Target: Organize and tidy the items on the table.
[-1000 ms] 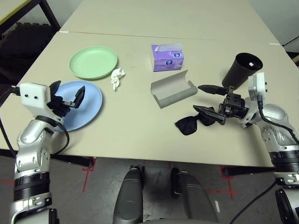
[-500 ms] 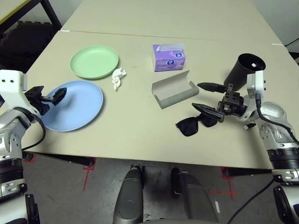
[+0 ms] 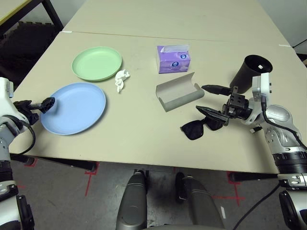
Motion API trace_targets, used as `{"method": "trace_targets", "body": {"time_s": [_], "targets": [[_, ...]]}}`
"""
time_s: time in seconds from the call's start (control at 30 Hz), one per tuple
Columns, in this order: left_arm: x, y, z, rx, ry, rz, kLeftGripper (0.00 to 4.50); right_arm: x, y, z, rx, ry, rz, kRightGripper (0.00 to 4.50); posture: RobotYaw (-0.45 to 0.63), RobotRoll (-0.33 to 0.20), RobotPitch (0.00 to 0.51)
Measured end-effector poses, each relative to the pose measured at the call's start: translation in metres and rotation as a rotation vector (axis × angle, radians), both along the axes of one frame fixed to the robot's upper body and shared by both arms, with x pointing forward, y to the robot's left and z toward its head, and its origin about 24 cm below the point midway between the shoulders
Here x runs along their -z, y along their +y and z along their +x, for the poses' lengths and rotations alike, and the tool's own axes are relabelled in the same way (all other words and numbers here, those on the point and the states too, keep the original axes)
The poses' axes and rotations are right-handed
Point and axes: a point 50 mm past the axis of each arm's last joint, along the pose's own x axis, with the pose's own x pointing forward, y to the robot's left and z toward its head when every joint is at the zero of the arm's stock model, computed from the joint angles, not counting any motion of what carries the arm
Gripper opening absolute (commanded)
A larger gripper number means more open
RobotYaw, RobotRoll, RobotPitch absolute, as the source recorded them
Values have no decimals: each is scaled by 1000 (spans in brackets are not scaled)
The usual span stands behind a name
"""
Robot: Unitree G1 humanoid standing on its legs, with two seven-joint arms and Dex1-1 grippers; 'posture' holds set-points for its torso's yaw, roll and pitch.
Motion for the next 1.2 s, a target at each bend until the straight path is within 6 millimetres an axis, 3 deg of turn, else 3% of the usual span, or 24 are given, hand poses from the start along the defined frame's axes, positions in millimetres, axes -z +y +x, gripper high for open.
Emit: {"method": "trace_targets", "body": {"time_s": [0.33, 0.37, 0.43, 0.77, 1.2], "targets": [[-2, -6, 0, 37, 18, -44, 4500, -1, 1, 0, 8, -5, 3, 4477, 216, 0, 193], [-3, -7, 0, 46, 17, -47, 4316, -1, 1, 0, 8, -5, 2, 4493, 216, 0, 194], [-2, -8, 0, 58, 27, -63, 3908, -1, 1, 0, 7, -5, 2, 4500, 216, 0, 193], [-1, -9, -2, 94, 58, -92, 15, -1, 2, 1, 19, -12, -3, 4500, 210, 0, 196], [-8, -10, 0, 126, 54, -113, 15, -2, 3, 1, 21, -19, -2, 4500, 202, 0, 192]]}}
